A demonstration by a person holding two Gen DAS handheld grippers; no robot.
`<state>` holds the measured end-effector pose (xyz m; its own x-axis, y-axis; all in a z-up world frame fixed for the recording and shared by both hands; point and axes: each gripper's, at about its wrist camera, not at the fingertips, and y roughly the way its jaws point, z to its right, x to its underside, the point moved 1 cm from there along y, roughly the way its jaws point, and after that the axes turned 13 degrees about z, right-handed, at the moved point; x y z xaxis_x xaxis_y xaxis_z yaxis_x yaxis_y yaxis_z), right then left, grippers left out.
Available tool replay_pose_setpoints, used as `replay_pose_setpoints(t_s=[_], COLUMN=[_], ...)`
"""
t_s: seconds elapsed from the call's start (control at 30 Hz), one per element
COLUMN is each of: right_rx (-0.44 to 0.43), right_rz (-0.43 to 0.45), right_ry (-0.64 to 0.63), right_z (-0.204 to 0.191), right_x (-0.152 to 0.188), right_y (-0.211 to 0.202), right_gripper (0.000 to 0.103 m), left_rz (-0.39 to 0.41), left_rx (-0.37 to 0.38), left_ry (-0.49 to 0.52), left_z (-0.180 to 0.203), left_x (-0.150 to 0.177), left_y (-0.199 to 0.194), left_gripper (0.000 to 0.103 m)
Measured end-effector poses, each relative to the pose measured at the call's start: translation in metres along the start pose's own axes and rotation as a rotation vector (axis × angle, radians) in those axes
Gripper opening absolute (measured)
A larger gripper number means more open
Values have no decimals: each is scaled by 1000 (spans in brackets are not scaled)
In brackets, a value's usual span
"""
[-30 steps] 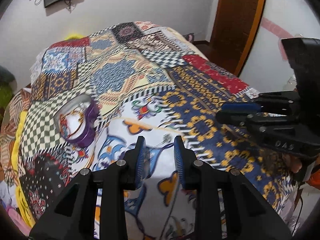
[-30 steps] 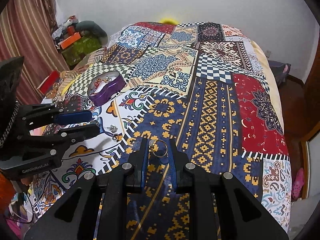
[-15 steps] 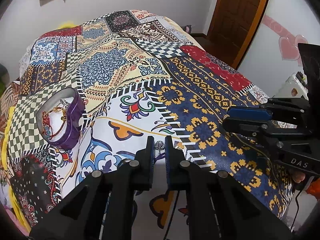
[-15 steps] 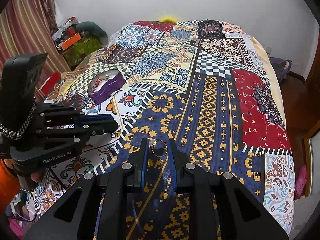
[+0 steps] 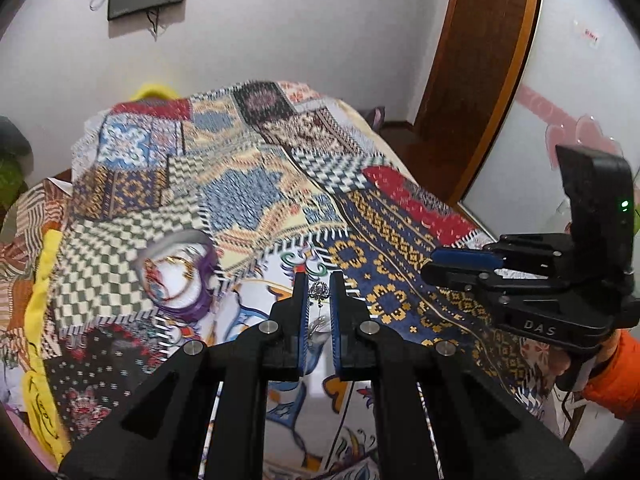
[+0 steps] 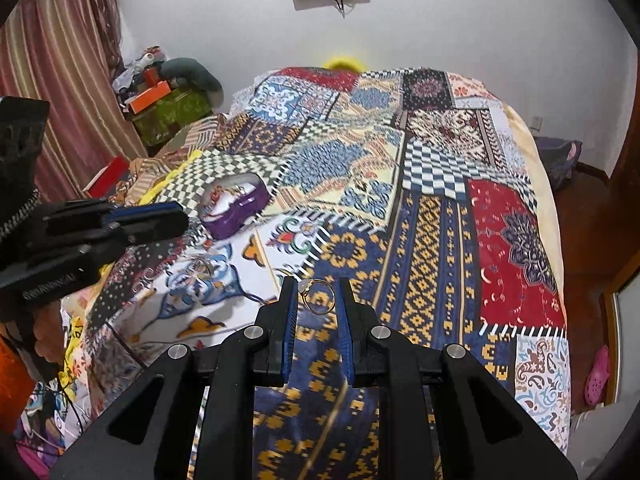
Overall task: Organize jewelry
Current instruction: 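Lift the gold ring with the right tool while the left tool grasps a silver pendant, then carry both items over the heart tin and open both tools to drop them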
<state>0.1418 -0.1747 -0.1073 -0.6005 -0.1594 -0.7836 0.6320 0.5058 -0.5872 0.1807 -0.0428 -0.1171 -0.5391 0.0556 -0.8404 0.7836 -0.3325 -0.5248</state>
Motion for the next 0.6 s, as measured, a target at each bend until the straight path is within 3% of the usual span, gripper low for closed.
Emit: replay_pose_setpoints(t_s=[0.27,0.43,0.53,0.6], right_rx=[-27,-49,-57,-58], right_rz=[12,-3,-17,-25], right_ry=[-24,-35,-39,-46], right_z=[-24,-39,-44,-46], right_x=[-11,-8,-6,-4], right_y=[8,17,22,25], right_gripper=[17,17,17,17], left_rz=[27,-78,-171,-152], left_rx=[-12,18,-16,-27], left_ry=[-23,-90,-90,-92], left_z=[-20,-32,-39,-43], left_x=[1,36,64,68], left_y=[-26,-9,8,4], left_gripper=[8,8,8,8])
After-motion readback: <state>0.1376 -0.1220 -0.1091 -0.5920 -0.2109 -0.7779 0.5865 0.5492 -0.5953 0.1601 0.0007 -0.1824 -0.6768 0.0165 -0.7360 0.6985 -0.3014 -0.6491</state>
